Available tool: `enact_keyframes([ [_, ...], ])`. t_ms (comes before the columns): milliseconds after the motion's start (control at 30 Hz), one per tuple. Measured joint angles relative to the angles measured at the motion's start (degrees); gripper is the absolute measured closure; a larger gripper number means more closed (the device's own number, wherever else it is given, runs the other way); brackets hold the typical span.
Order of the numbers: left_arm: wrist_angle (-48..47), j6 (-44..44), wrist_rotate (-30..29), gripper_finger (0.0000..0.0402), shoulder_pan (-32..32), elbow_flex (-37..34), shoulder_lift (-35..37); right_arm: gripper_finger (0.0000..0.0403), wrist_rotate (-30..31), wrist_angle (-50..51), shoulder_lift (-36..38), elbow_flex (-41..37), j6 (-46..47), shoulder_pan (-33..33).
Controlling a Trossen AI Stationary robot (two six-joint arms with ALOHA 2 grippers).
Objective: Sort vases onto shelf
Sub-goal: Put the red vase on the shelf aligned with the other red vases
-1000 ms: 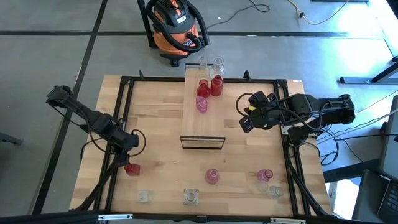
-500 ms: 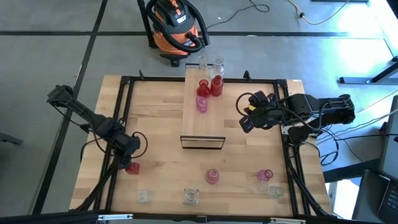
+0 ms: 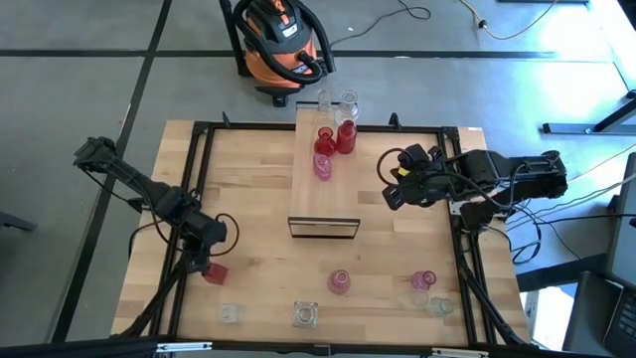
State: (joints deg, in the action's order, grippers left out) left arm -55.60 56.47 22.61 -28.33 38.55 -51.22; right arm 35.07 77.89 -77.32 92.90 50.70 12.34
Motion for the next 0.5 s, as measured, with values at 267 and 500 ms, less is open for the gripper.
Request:
enact_keyframes([
  [267,-1.5,-4.4,-2.0,0.039,9.5,5.8,-0.2,0.0402,-0.7,0.2,0.0,0.0,-1.7,-0.9],
  [500,-13.9,-10.9,-5.9,0.039,17.6,17.7,-2.0,0.0402,-1.2,0.1,0.0,0.0,-2.6,-0.9],
])
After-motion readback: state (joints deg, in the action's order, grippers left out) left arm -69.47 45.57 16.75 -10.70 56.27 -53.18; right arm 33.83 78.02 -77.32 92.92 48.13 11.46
